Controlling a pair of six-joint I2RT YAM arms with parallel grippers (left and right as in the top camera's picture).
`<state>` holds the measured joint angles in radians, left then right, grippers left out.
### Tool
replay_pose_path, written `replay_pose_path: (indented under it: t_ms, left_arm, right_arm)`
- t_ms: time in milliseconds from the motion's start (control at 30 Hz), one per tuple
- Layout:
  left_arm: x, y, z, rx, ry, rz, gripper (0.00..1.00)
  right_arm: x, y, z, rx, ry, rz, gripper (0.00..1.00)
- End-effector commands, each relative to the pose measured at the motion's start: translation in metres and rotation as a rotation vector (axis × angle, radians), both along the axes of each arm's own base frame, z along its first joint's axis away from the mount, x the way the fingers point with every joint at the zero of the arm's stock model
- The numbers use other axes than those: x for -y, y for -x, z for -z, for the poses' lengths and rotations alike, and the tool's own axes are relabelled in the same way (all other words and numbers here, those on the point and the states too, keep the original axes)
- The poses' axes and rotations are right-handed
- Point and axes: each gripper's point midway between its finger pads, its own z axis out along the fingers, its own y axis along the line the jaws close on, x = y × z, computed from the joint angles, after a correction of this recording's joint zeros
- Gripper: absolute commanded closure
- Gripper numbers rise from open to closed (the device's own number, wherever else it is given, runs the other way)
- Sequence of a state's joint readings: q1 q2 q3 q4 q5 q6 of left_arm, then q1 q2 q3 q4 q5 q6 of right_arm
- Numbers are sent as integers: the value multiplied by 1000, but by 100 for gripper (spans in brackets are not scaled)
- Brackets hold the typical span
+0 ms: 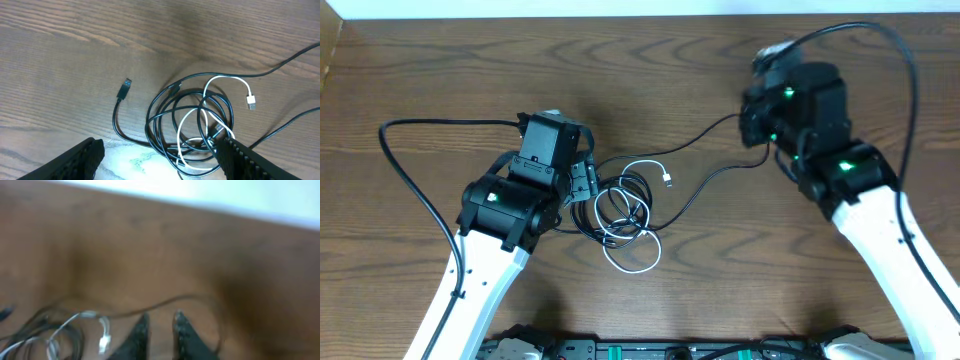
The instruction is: Untangle cables
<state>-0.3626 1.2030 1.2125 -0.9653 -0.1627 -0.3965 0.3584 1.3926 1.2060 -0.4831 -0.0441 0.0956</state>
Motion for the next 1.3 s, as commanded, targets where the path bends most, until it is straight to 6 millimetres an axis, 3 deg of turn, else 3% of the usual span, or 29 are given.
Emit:
replay_pose_path:
  t_ms: [0, 133, 267, 400, 567, 867, 1267]
  left_arm:
    - [-1, -2, -5, 11, 4, -10, 21]
    - [-1, -2, -5, 11, 4, -10, 17]
    - [-1, -2, -5, 11, 4, -10, 16]
    - [-1, -2, -5, 11, 4, -10, 16]
    - [-1, -2, -5, 11, 4, -10, 16]
    - [-1, -2, -5, 11, 5, -10, 16]
    - [-1, -2, -5, 8, 4, -10, 16]
  right_arm:
    - [-45, 26, 61, -222, -22, -177, 55]
    - [-91, 56, 106, -373, -23, -345, 47]
    - [-129, 90, 141, -451, 37, -512, 46]
    - [-147, 114, 171, -510, 116, -573, 48]
    - [-154, 129, 200, -559, 187, -603, 50]
    - [-163, 127, 206, -534, 180, -616, 55]
    - [-176, 114, 200, -465, 139, -615, 60]
